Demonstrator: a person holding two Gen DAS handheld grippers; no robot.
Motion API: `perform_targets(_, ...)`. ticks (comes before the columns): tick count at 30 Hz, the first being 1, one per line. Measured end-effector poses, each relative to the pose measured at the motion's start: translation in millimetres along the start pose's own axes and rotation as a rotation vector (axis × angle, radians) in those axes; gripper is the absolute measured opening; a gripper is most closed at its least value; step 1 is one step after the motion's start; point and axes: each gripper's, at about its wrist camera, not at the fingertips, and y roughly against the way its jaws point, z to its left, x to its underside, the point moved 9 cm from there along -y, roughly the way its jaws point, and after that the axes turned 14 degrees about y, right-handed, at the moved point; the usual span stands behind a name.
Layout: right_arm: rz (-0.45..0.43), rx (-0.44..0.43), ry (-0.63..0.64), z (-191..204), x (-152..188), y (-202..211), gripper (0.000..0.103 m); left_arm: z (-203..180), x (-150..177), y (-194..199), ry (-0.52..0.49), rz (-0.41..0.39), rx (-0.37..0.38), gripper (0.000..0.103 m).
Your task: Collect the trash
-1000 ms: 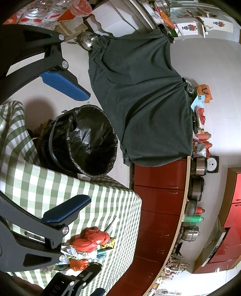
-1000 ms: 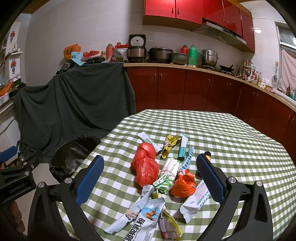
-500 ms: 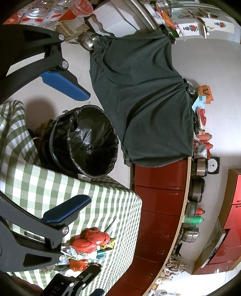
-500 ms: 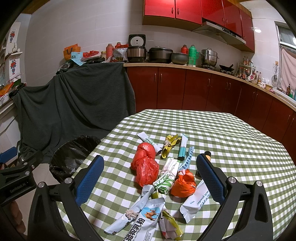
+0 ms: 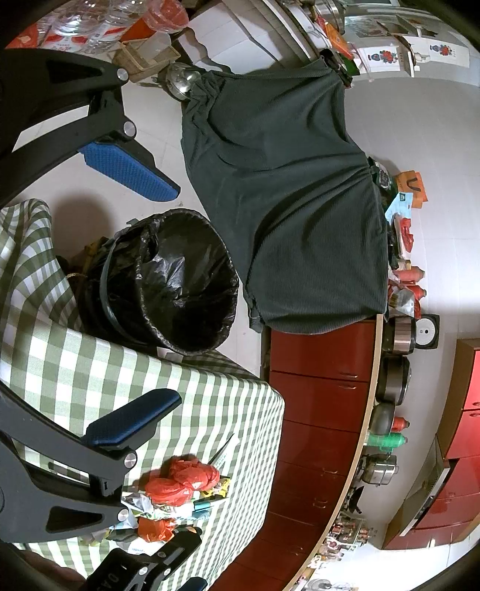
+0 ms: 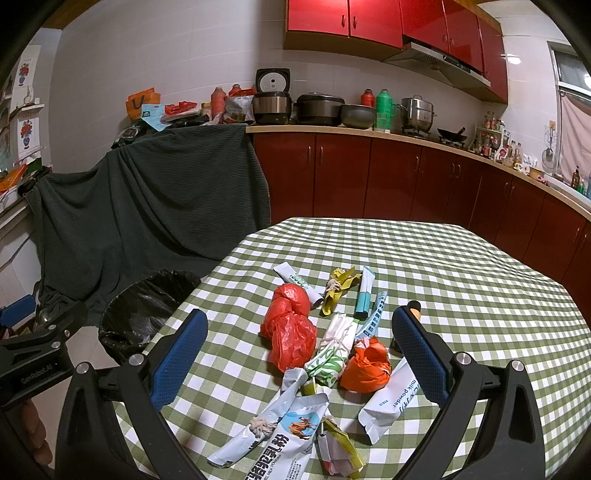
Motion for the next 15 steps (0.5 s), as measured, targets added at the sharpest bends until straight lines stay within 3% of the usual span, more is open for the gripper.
perform_targets(15,0.0,-0.001,-0.001,-0.2,0.7,0.7,0.097,0.2,-0.1,-0.2,0.001,0.003,0.001,0.099)
